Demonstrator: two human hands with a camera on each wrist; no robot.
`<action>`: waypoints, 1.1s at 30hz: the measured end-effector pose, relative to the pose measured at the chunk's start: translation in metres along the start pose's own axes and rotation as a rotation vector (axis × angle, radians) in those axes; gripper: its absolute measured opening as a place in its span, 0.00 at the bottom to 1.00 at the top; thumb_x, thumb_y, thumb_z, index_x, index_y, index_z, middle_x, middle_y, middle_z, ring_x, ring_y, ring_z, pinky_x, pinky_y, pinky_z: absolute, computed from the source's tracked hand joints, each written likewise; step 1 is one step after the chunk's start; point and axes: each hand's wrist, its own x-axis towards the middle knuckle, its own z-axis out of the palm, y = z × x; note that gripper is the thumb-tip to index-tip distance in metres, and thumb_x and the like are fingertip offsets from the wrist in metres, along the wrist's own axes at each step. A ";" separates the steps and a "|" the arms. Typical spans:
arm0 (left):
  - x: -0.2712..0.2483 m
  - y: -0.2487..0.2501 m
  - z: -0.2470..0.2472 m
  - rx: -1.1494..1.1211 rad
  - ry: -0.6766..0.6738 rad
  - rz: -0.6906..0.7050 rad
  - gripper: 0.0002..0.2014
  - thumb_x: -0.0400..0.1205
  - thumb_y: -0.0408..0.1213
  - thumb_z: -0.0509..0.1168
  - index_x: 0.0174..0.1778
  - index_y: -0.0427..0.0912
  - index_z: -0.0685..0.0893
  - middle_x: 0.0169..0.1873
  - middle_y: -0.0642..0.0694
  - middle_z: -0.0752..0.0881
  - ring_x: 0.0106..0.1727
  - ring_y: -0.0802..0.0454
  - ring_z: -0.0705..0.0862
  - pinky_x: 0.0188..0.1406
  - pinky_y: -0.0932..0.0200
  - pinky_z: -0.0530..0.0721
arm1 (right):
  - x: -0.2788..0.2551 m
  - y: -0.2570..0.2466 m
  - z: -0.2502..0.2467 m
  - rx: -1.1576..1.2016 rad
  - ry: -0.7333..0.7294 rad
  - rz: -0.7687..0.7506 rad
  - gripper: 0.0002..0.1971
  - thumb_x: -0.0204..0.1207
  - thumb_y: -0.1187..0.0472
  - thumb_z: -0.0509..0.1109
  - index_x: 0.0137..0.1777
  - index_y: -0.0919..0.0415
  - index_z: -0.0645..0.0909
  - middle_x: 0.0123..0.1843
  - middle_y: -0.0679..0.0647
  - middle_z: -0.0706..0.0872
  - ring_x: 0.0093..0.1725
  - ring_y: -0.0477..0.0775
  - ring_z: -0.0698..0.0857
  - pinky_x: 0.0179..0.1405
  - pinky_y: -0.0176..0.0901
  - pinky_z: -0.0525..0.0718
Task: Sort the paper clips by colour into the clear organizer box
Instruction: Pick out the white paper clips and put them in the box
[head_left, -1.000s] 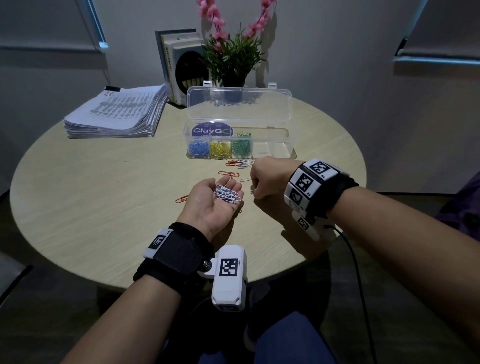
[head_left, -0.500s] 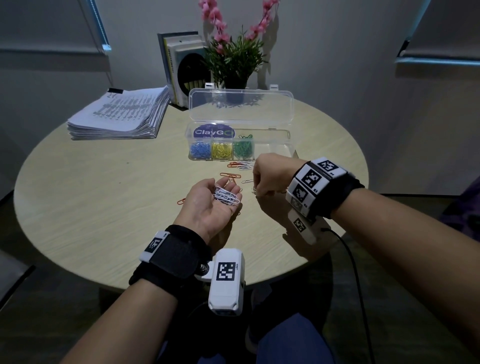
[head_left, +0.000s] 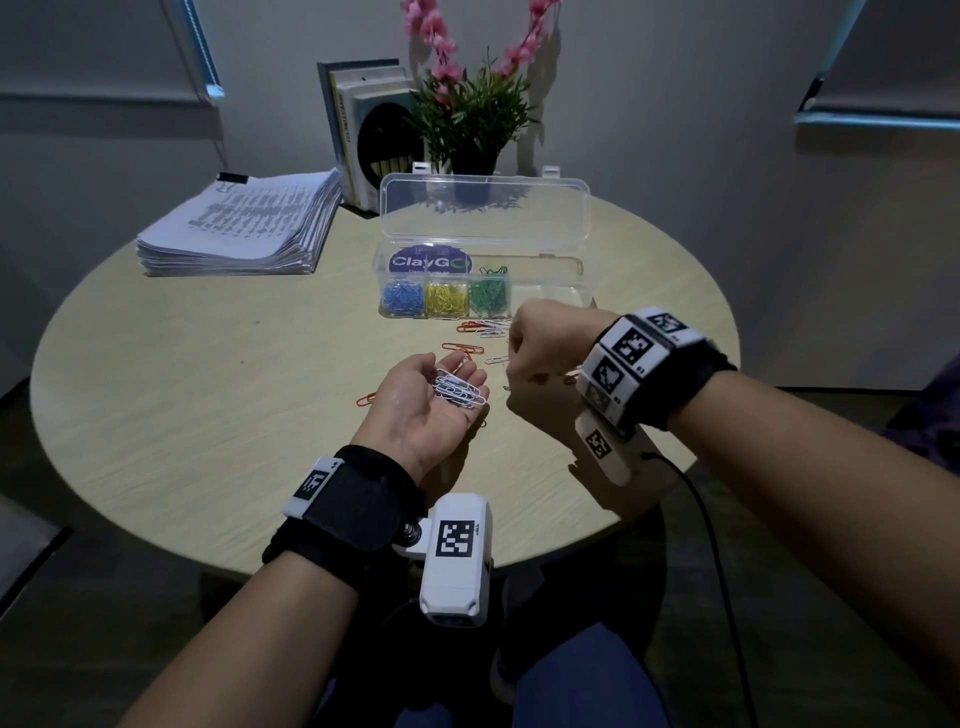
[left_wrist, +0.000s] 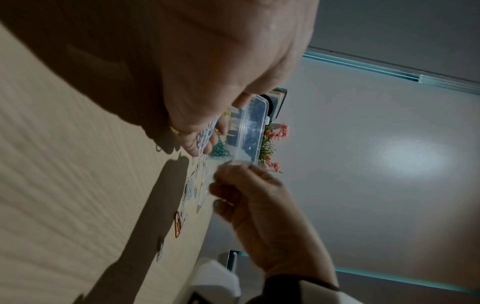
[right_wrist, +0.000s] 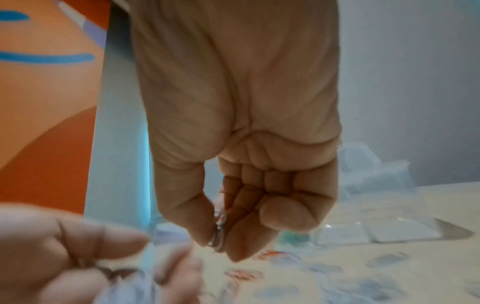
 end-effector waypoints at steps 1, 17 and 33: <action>0.000 -0.001 0.000 -0.004 -0.011 -0.002 0.19 0.88 0.38 0.48 0.64 0.30 0.77 0.68 0.33 0.77 0.73 0.40 0.72 0.72 0.48 0.68 | -0.001 -0.002 -0.006 0.082 0.010 -0.027 0.02 0.70 0.66 0.72 0.40 0.64 0.86 0.30 0.52 0.86 0.26 0.45 0.81 0.25 0.34 0.79; 0.010 0.000 0.002 -0.050 -0.003 -0.011 0.17 0.89 0.32 0.46 0.46 0.30 0.78 0.45 0.35 0.81 0.70 0.42 0.75 0.63 0.48 0.73 | 0.021 0.017 -0.021 -0.267 0.024 0.098 0.14 0.67 0.62 0.80 0.51 0.66 0.88 0.47 0.61 0.91 0.39 0.58 0.88 0.34 0.43 0.84; 0.012 -0.002 0.006 -0.031 -0.018 -0.013 0.17 0.88 0.33 0.46 0.46 0.29 0.78 0.48 0.34 0.82 0.71 0.41 0.75 0.65 0.49 0.72 | 0.023 0.026 -0.016 -0.192 0.023 0.002 0.06 0.73 0.63 0.70 0.46 0.62 0.88 0.40 0.54 0.89 0.42 0.55 0.88 0.41 0.45 0.87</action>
